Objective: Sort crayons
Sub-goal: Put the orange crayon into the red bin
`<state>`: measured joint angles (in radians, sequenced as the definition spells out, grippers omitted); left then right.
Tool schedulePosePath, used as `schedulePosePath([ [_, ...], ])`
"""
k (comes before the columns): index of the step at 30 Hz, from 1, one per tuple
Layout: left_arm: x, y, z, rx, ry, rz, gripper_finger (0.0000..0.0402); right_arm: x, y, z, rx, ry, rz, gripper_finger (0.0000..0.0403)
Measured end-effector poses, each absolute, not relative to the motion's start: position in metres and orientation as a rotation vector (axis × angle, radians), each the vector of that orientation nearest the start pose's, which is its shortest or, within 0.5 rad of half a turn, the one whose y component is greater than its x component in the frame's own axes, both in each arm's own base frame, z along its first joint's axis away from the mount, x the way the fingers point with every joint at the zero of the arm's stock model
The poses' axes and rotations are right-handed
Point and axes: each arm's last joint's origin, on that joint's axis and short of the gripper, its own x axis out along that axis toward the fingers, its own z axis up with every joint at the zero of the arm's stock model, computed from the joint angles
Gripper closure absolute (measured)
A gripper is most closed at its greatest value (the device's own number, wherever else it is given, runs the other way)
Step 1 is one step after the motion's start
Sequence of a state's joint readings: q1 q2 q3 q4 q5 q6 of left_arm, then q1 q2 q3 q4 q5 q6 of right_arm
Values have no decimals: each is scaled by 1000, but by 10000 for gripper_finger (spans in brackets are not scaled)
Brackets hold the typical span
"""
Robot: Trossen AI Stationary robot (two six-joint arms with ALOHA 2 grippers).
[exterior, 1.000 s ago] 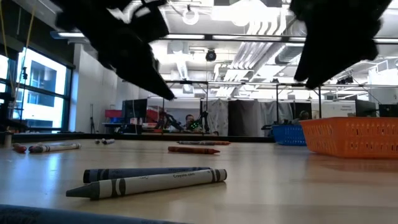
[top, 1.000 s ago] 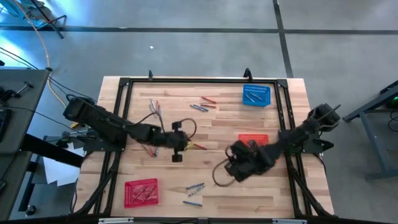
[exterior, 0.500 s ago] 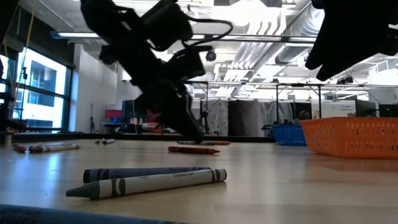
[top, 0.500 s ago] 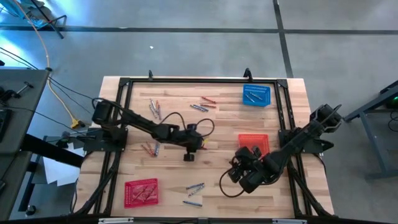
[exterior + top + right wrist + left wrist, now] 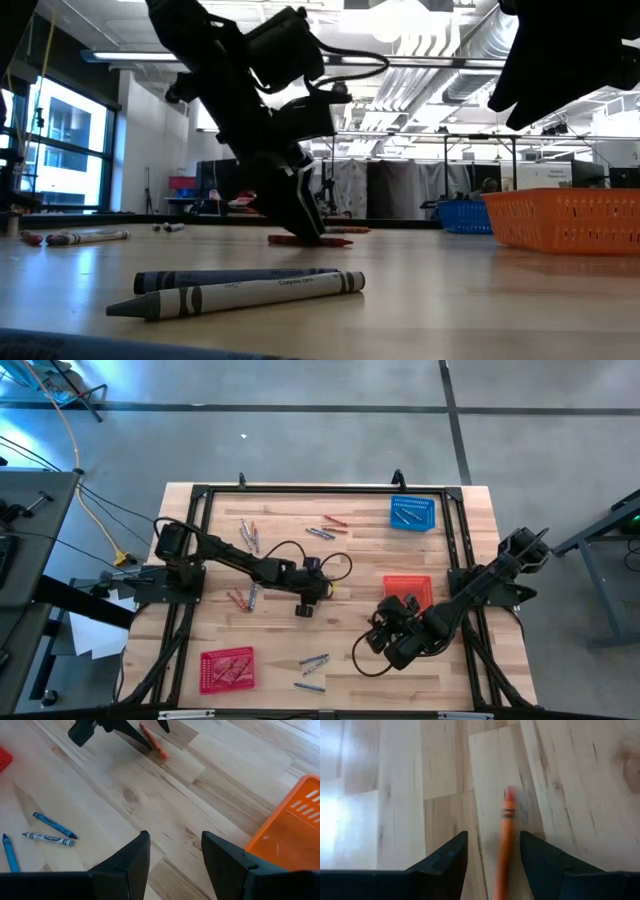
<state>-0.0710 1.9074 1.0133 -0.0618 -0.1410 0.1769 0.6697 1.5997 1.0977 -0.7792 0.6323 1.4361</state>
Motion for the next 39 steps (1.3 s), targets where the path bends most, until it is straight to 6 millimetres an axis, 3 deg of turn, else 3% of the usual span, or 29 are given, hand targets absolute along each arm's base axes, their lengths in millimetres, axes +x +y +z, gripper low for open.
schedulePosePath([
  [10, 358, 2, 114, -30, 1034, -24, 246, 244, 171, 215, 536, 777, -635, 231],
  [14, 357, 5, 113, -38, 1044, 2, 284, 244, 171, 215, 536, 777, -635, 231],
  [21, 356, 10, 113, -66, 1052, 33, 390, 244, 171, 215, 530, 772, -636, 231],
  [28, 355, 10, 115, -71, 1050, 38, 398, 244, 171, 215, 529, 772, -635, 231],
  [33, 346, 10, 133, -66, 1059, 47, 399, 244, 171, 215, 516, 775, -630, 231],
  [39, 326, -3, 179, -131, 1038, 60, 401, 244, 171, 215, 507, 776, -627, 231],
])
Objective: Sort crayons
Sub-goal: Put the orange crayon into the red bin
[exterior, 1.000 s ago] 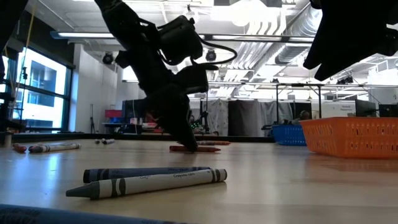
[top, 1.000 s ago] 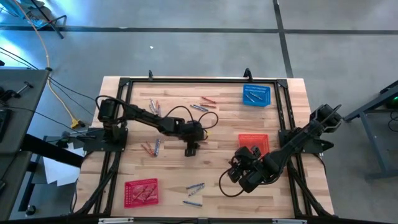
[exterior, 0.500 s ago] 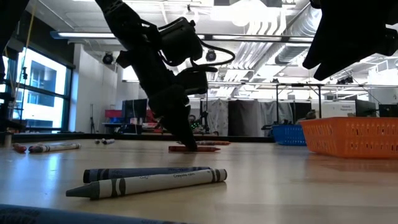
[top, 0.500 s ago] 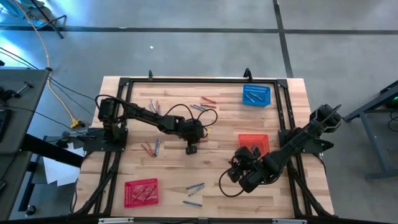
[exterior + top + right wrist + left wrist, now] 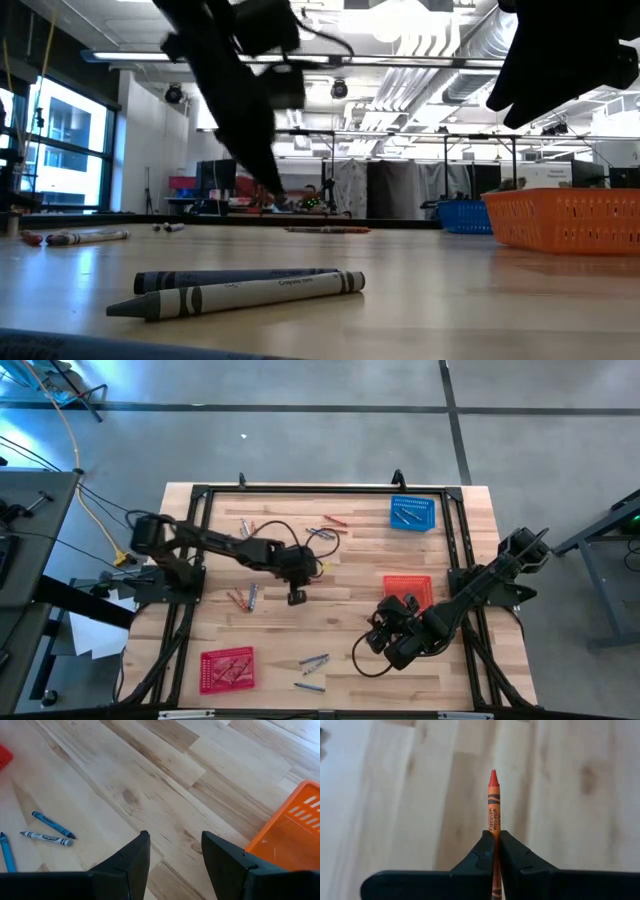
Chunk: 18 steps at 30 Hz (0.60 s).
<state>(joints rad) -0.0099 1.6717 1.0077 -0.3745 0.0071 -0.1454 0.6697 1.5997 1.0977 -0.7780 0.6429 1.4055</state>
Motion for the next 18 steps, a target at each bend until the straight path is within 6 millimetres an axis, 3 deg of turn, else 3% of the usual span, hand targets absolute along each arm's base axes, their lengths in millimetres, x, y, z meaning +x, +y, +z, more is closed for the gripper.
schedulePosePath([
  [4, 299, -33, 211, -199, 1064, 26, 401, 244, 171, 215, 487, 783, -620, 231],
  [10, 237, -91, 251, -464, 1212, -44, 401, 243, 170, 215, 448, 787, -614, 231],
  [14, 200, -117, 258, -553, 1307, 95, 401, 244, 169, 215, 416, 765, -619, 231],
  [18, 176, -141, 256, -572, 1384, 169, 401, 244, 169, 215, 386, 771, -610, 231],
])
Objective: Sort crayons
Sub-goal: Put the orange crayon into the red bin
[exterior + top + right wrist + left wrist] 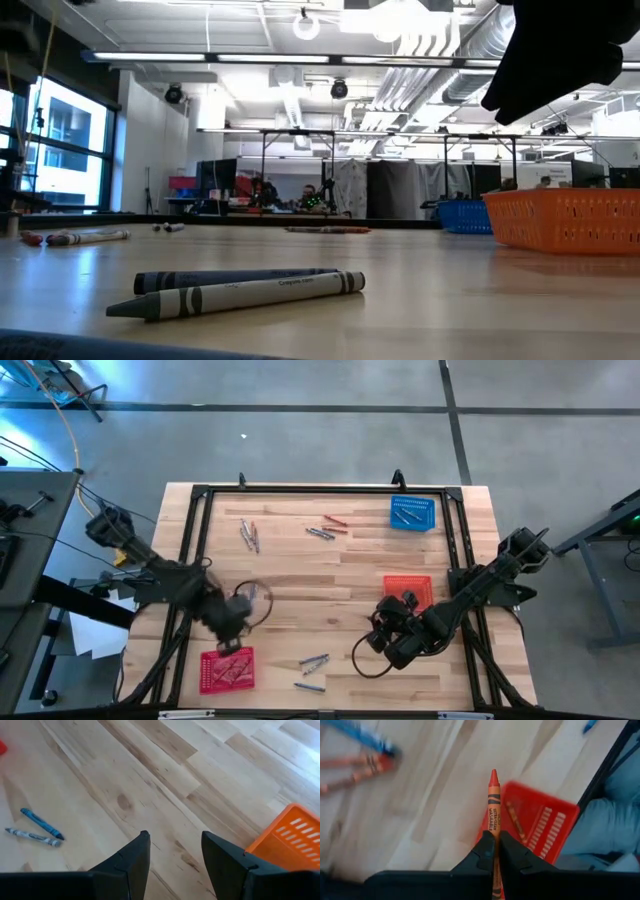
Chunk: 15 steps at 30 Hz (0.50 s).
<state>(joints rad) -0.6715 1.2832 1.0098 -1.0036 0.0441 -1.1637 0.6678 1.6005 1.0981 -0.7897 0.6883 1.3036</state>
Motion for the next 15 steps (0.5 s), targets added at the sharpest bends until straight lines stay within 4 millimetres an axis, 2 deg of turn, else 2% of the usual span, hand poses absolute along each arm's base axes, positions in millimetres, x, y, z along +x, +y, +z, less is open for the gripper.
schedulePosePath([
  [5, 166, -170, 243, -629, 1408, 249, 401, 243, 169, 215, 327, 792, -589, 231],
  [8, 162, -185, 231, -653, 1493, 301, 401, 243, 168, 215, 276, 808, -573, 231],
  [12, 161, -199, 213, -647, 1588, 351, 401, 244, 164, 215, 233, 815, -585, 231],
  [15, 165, -209, 204, -663, 1622, 315, 401, 247, 157, 215, 211, 822, -604, 231],
])
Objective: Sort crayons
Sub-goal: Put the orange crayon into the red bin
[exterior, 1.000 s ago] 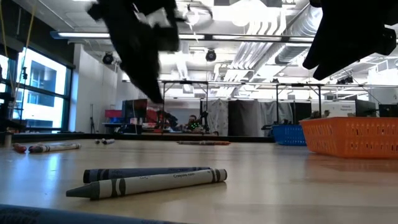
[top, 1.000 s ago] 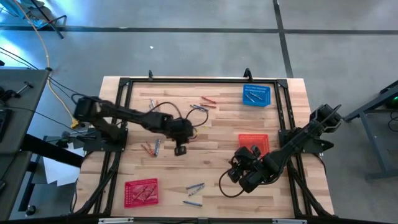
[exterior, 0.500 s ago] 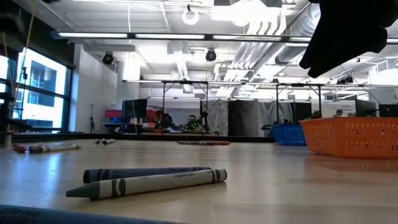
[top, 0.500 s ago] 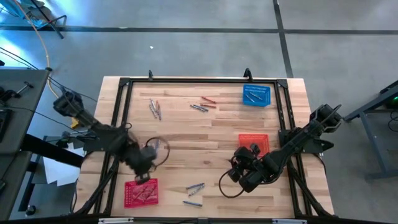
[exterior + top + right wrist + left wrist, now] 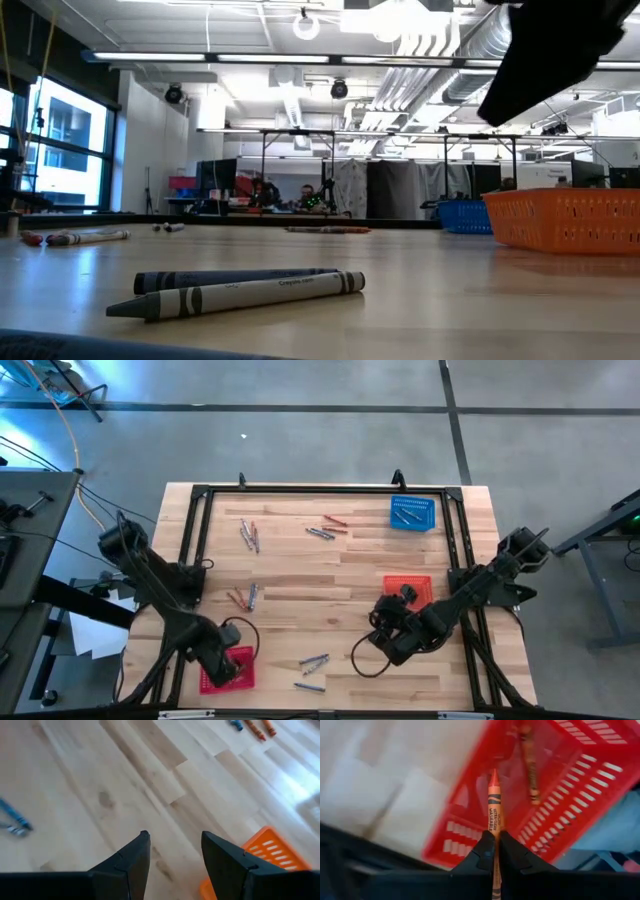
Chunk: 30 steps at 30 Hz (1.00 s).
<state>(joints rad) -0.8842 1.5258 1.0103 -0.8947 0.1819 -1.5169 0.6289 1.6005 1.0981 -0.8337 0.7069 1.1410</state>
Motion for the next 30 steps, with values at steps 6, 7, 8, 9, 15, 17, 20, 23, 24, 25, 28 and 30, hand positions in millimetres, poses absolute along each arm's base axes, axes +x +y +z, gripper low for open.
schedulePosePath([
  [6, 173, -219, 193, -680, 1588, 287, 401, 256, 142, 215, 160, 846, -626, 231],
  [7, 173, -219, 193, -678, 1580, 295, 401, 257, 140, 215, 155, 850, -629, 231],
  [8, 173, -219, 192, -676, 1576, 304, 401, 258, 138, 214, 152, 855, -632, 231],
  [9, 173, -219, 192, -675, 1574, 304, 400, 259, 136, 214, 150, 860, -633, 231],
  [15, 173, -219, 192, -666, 1573, 292, 387, 262, 130, 214, 143, 877, -640, 231],
  [17, 173, -219, 192, -666, 1573, 291, 379, 262, 130, 214, 145, 880, -638, 231],
  [20, 174, -219, 192, -679, 1566, 304, 365, 262, 130, 214, 145, 880, -638, 231],
  [23, 175, -221, 192, -699, 1551, 289, 349, 262, 130, 214, 148, 880, -639, 231],
  [24, 176, -222, 193, -700, 1543, 271, 344, 262, 130, 214, 150, 880, -638, 231],
  [25, 177, -223, 193, -700, 1529, 248, 339, 262, 130, 214, 151, 880, -639, 231],
  [28, 180, -228, 195, -684, 1468, 186, 323, 262, 130, 214, 154, 879, -640, 231],
  [30, 180, -229, 195, -680, 1462, 168, 315, 262, 130, 214, 155, 879, -640, 231],
])
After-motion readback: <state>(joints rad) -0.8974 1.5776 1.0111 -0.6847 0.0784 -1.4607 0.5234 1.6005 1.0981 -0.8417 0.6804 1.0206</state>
